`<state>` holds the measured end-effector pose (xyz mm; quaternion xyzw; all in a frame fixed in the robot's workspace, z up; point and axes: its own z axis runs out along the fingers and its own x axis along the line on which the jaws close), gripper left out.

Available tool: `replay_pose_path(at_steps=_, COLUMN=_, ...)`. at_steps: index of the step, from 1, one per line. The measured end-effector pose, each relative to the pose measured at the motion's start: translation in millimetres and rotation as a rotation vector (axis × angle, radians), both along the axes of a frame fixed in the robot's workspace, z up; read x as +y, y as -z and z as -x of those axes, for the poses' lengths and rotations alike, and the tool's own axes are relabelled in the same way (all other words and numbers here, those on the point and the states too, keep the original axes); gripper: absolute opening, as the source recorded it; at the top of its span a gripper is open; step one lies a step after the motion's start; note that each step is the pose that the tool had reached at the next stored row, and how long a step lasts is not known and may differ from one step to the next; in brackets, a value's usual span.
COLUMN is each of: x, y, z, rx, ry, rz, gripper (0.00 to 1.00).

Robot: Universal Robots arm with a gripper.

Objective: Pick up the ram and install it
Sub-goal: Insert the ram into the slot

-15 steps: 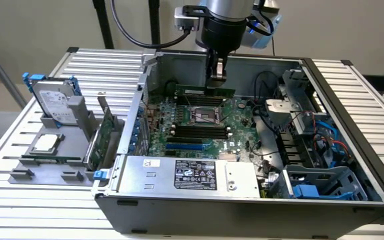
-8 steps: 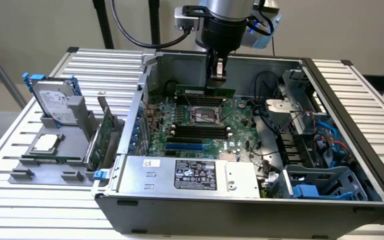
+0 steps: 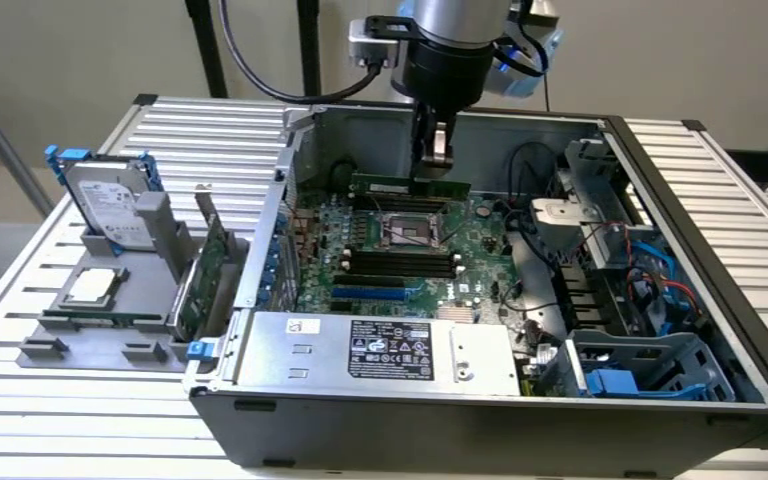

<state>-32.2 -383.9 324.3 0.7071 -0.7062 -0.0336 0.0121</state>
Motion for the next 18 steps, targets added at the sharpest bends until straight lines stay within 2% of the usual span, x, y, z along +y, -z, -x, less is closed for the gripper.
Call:
replay_pose_path(at_steps=7, x=-8.8, y=12.9, z=0.5, rx=-0.0044, ry=0.000, rz=0.0003, gripper=0.00)
replay_pose_path(at_steps=9, x=-10.8, y=16.1, z=0.9, rx=-0.0090, ry=0.000, rz=0.0004, gripper=0.00)
replay_pose_path(at_steps=13, x=-13.5, y=21.9, z=1.7, rx=-0.0221, ry=0.001, rz=0.0006, gripper=0.00)
replay_pose_path(at_steps=18, x=-14.4, y=30.9, z=4.7, rx=-0.0248, ry=0.004, rz=0.0007, gripper=0.00)
